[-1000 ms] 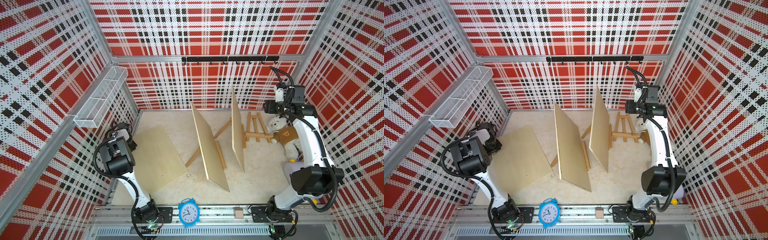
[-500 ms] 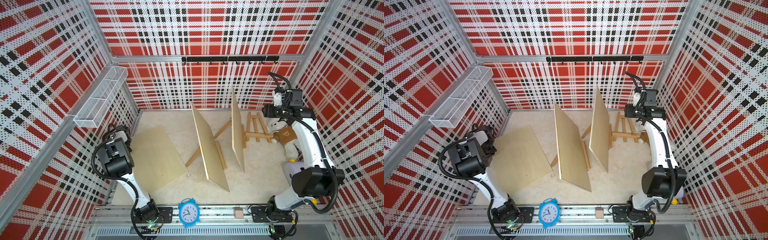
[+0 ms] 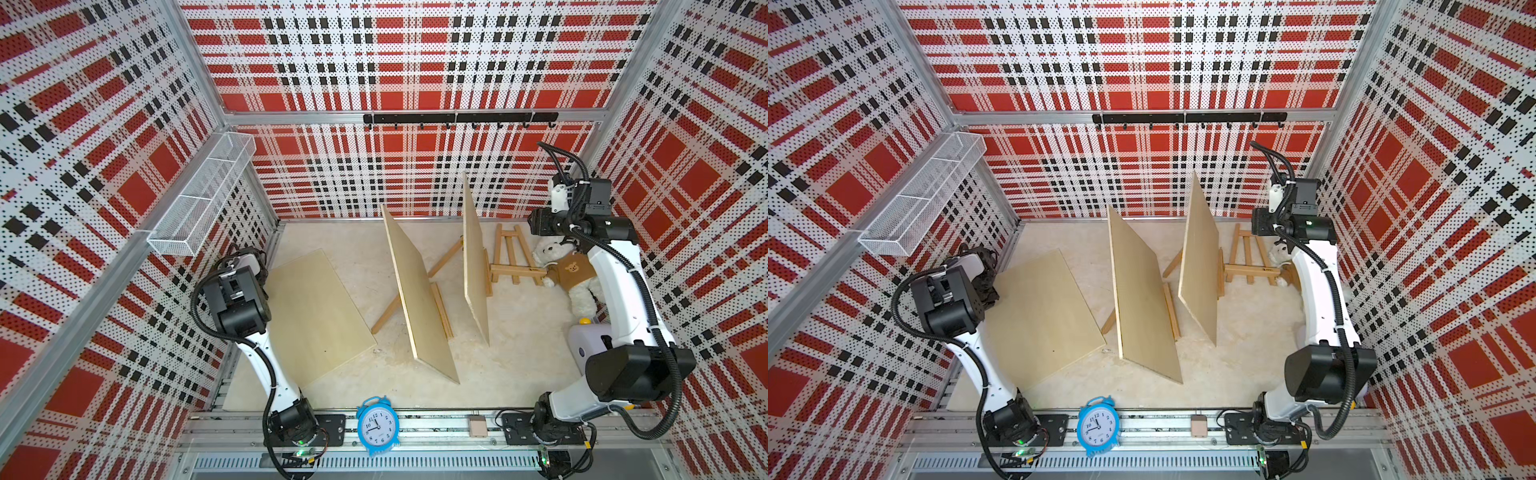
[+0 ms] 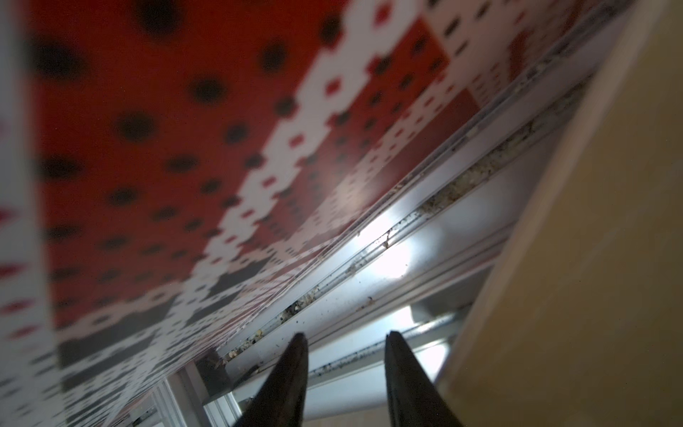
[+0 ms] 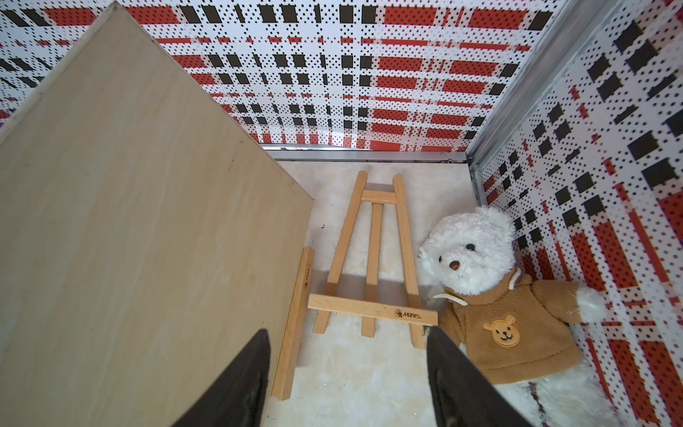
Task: Disassemble the easel
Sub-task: Adjust the drawing board at the center of the board.
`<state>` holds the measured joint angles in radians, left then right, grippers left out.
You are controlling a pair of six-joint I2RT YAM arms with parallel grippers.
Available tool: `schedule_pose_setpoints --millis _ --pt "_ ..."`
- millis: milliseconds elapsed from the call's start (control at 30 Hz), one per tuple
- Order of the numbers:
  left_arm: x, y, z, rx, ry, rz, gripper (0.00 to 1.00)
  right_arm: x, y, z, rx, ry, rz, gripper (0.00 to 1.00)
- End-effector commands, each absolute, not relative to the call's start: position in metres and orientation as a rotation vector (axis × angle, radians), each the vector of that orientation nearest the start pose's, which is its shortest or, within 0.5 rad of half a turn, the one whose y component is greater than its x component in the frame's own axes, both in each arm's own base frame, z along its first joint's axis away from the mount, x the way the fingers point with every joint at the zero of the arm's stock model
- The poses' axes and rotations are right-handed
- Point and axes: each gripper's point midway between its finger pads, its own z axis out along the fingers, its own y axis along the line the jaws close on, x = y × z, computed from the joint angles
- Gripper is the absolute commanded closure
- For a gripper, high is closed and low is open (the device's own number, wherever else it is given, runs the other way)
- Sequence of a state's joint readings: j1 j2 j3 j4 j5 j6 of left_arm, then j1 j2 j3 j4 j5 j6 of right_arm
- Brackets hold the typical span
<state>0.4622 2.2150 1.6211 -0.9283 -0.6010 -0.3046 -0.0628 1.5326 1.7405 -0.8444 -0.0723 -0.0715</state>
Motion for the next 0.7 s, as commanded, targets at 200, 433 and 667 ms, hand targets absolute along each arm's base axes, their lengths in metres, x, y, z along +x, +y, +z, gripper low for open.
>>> schedule_pose_setpoints --millis 200,433,667 --pt "0.365 0.272 0.011 -1.208 2.776 0.671 0.61 0.418 -0.023 0.362 -0.055 2.143 -0.088 0.30" --pt "0.409 0.255 0.011 -1.098 2.790 0.597 0.61 0.418 -0.025 0.370 -0.047 2.126 -0.097 0.30" --pt "0.447 0.240 0.016 -1.012 2.766 0.567 0.61 0.413 -0.027 0.370 -0.039 2.128 -0.112 0.30"
